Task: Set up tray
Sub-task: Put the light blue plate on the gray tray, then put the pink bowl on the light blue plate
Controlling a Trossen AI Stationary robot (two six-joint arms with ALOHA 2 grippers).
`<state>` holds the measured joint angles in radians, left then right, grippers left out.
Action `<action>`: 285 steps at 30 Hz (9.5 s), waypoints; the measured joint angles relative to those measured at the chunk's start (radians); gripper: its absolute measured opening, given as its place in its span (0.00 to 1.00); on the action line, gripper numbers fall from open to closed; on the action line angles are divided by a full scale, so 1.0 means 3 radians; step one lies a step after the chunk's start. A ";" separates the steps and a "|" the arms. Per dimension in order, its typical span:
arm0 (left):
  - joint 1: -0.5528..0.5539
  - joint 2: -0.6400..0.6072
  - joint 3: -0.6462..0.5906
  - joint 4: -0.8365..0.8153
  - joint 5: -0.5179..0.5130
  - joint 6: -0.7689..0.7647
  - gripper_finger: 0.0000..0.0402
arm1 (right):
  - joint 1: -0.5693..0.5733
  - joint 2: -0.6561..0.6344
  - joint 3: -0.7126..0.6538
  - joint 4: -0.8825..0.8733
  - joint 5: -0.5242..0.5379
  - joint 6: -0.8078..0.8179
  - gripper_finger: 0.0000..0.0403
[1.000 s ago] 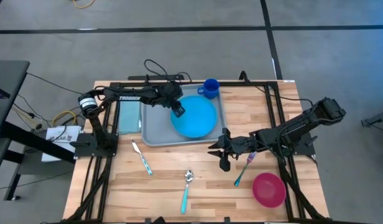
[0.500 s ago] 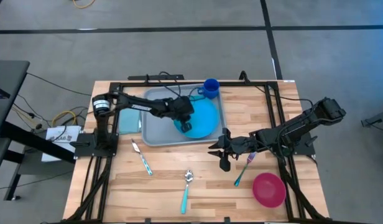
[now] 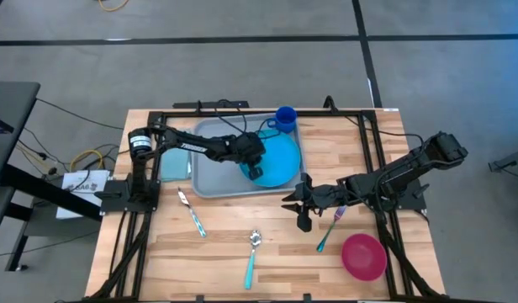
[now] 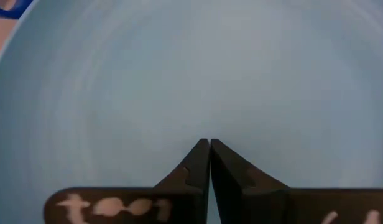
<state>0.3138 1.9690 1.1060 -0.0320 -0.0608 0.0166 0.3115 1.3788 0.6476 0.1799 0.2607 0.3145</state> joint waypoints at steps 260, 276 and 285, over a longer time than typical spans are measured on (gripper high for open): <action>-0.0825 -0.2892 0.0696 -0.3181 -0.1160 -0.0212 0.00 | -0.2203 0.1593 0.2176 -0.2717 -0.1053 0.1933 0.02; -0.0825 -0.2891 0.0696 -0.3181 -0.1118 -0.0210 0.00 | -0.2213 0.2234 0.3123 -0.3555 -0.0933 0.1270 0.10; -0.0825 -0.2892 0.0696 -0.3181 -0.1123 -0.0183 0.00 | -0.2220 0.2210 0.3157 -0.3700 -0.0922 0.1013 0.16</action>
<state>0.0662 1.1015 1.3148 -0.9863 -0.3977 -0.0383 -0.3546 2.0418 1.5948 -0.9302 -0.0158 0.6186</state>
